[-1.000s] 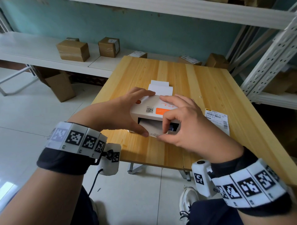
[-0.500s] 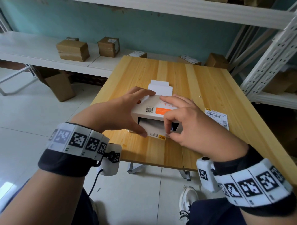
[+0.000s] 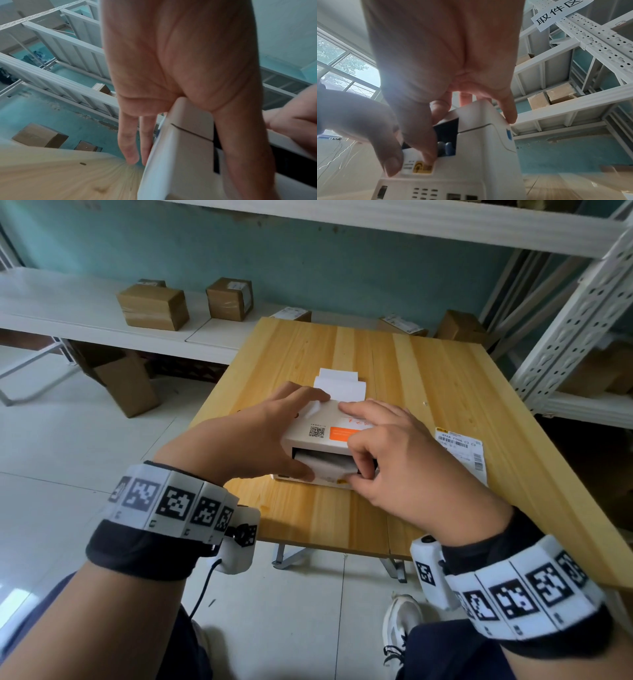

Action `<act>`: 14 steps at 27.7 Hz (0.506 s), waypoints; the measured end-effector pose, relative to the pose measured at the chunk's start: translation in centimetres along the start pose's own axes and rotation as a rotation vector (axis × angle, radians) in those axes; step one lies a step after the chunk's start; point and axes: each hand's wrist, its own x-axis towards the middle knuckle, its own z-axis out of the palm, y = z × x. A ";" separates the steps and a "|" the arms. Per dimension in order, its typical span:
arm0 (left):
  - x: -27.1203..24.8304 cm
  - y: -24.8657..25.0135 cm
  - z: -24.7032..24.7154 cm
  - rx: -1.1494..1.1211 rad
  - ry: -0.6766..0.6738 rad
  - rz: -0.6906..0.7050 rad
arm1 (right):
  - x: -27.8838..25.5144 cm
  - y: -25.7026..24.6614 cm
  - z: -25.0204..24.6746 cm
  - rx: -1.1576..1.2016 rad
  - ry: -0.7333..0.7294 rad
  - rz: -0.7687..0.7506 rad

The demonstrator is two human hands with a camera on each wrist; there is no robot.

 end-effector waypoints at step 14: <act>-0.1 1.3 -0.4 -0.009 -0.016 -0.047 | -0.3 0.3 -1.2 0.232 -0.042 0.061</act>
